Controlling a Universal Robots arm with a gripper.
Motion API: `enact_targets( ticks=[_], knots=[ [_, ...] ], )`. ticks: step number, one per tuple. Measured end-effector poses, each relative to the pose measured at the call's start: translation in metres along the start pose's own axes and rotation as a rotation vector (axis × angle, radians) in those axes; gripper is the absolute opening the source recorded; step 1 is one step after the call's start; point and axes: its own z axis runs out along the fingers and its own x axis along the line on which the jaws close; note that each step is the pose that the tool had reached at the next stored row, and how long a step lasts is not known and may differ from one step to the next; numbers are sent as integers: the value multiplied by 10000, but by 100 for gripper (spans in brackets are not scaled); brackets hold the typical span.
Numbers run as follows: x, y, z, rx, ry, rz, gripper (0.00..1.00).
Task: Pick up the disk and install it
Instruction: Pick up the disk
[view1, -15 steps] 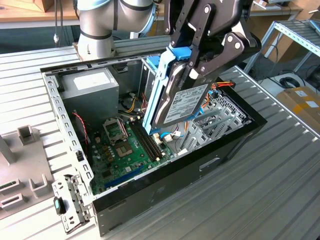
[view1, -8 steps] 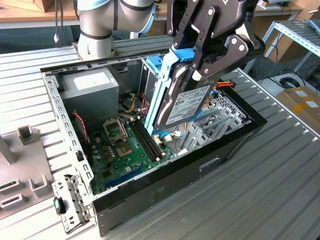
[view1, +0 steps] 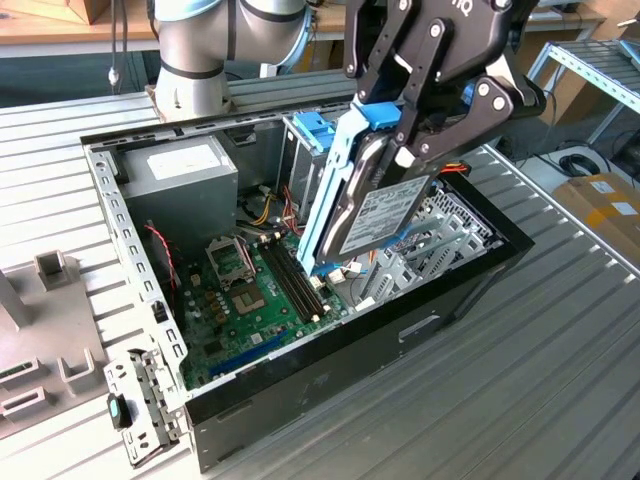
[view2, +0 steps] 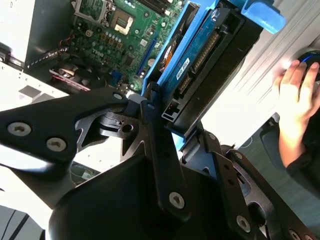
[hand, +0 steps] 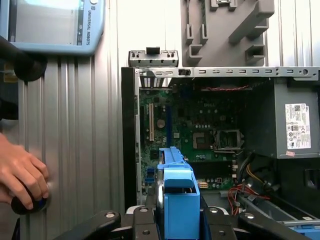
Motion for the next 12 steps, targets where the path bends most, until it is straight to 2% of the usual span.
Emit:
enact_targets(
  ticks=[5, 7, 12],
  knots=[
    [8, -77, -1, -1, 1, 0, 37],
    [11, -135, 1, 0, -1, 0, 37],
    [8, -232, 2, 0, 1, 0, 37]
  ],
)
